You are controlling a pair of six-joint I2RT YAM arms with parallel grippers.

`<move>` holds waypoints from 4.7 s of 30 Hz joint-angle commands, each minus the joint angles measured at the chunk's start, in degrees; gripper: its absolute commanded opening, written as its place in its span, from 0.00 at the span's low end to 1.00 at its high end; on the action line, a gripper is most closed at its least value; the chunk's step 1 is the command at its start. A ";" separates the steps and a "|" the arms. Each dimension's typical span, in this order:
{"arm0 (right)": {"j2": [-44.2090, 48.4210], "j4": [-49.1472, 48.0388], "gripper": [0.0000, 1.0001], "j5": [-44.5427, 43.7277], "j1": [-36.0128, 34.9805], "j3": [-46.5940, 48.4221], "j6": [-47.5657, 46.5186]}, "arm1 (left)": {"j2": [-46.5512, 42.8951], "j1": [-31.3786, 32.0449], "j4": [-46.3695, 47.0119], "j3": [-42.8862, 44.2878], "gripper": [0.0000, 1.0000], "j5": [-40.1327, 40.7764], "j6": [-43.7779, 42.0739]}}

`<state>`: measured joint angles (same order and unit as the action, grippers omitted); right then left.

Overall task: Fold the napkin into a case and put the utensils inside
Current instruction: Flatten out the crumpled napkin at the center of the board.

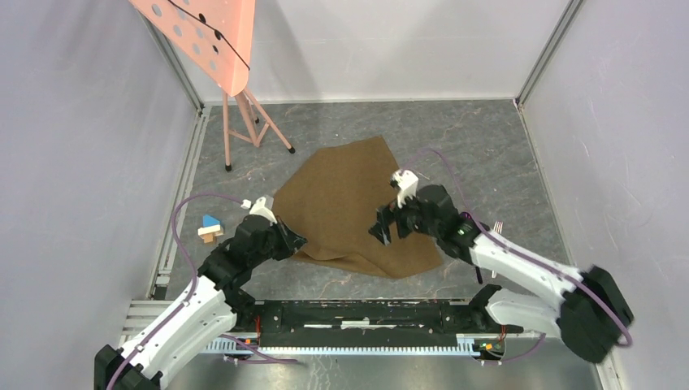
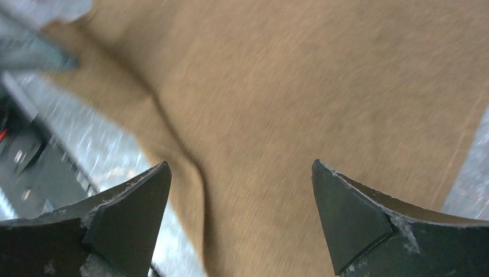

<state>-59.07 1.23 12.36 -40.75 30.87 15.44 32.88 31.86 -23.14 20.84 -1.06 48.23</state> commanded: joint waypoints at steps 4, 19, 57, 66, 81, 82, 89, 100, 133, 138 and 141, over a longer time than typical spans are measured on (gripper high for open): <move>-26.03 -9.00 0.98 -15.43 0.72 18.62 2.75 | 5.55 -0.30 7.84 -2.33 0.02 -3.20 5.29; -47.50 -15.69 0.95 -16.04 7.48 23.71 6.44 | 20.13 -0.21 21.43 -4.52 0.02 -8.73 5.00; -63.78 6.96 0.97 -44.73 -2.21 60.87 20.91 | -1.10 -0.03 -13.14 16.64 1.00 2.94 -2.47; -75.13 9.07 0.88 -48.20 -4.46 73.14 17.56 | -6.32 0.01 -13.80 14.54 1.00 -0.64 -1.50; -74.65 5.05 0.20 -40.88 -4.80 73.67 12.48 | -5.19 -0.04 -15.23 17.66 1.00 3.54 -3.40; -72.36 3.11 0.12 -38.39 -4.74 71.97 11.93 | -4.99 -0.03 -15.45 17.88 1.00 4.30 -3.56; -49.83 -20.83 0.00 -16.10 -2.67 44.35 11.97 | -4.07 -0.01 -17.45 20.10 1.00 9.38 -4.72; -24.20 -42.50 0.09 -6.96 -1.70 -8.04 10.70 | 2.45 -0.06 -8.44 15.94 1.00 2.68 -1.35; -13.41 -20.94 0.75 -6.65 6.91 -5.21 2.94 | 59.56 12.43 19.04 29.48 0.53 -8.93 -7.44; -13.87 -20.35 0.75 -6.87 7.95 -4.63 2.93 | 59.55 12.53 18.45 29.94 0.29 -7.39 -8.02; -14.28 -18.76 0.76 -7.95 8.97 -3.28 2.30 | 56.43 12.54 16.88 28.89 0.05 -3.18 -8.80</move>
<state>-72.73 -18.06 5.13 -32.88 24.32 18.15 93.06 44.23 -7.09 48.86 -8.97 41.32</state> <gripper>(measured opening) 0.750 0.160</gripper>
